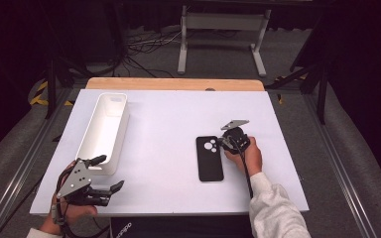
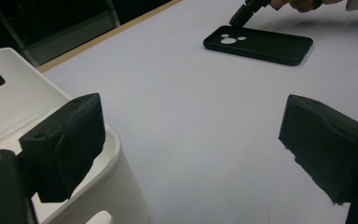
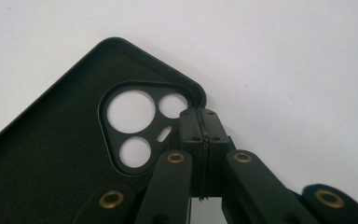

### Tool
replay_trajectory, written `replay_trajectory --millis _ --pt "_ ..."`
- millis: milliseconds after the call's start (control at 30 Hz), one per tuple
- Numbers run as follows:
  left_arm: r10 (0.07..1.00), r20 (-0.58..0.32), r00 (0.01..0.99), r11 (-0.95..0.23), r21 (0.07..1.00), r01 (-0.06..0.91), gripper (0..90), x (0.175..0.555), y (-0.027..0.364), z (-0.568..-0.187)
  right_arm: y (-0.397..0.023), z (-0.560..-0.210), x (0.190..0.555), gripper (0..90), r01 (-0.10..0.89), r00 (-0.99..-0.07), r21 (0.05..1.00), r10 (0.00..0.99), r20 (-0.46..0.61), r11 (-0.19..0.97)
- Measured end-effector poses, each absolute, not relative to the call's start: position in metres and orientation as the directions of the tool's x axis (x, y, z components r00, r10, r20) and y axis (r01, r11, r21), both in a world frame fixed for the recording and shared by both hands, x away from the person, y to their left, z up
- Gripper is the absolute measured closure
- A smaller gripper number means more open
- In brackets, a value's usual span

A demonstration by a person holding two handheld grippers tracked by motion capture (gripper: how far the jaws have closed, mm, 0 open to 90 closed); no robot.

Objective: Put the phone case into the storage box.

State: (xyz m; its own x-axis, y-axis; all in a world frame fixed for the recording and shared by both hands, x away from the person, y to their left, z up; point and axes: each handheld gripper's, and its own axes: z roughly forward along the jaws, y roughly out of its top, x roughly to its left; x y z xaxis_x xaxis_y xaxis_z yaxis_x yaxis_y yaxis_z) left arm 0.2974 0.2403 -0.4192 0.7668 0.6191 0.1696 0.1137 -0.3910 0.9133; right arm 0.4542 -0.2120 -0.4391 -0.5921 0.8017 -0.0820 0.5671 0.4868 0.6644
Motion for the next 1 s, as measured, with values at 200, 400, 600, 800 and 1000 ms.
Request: replay_trajectory --millis 200,400,600,800,1000 --pt "0.621 0.170 0.765 -0.384 0.917 0.108 7.9 0.298 0.240 -0.418 -0.218 -0.437 0.454 90.0 0.566 -0.582 0.691 0.811 -0.052 0.450" --pt "0.609 0.170 0.775 -0.375 0.922 0.093 8.0 0.297 0.234 -0.415 -0.218 -0.427 0.446 89.9 0.544 -0.595 0.714 0.803 -0.043 0.441" --pt "0.597 0.167 0.784 -0.381 0.920 0.094 8.0 0.296 0.230 -0.417 -0.216 -0.419 0.444 84.3 0.538 -0.603 0.724 0.797 -0.026 0.431" --pt "0.582 0.186 0.791 -0.390 0.918 0.071 9.1 0.290 0.224 -0.419 -0.209 -0.418 0.448 77.9 0.578 -0.596 0.692 0.803 -0.003 0.433" --pt "0.567 0.182 0.803 -0.393 0.917 0.070 9.0 0.288 0.222 -0.419 -0.201 -0.410 0.460 76.8 0.647 -0.587 0.617 0.809 0.027 0.449"
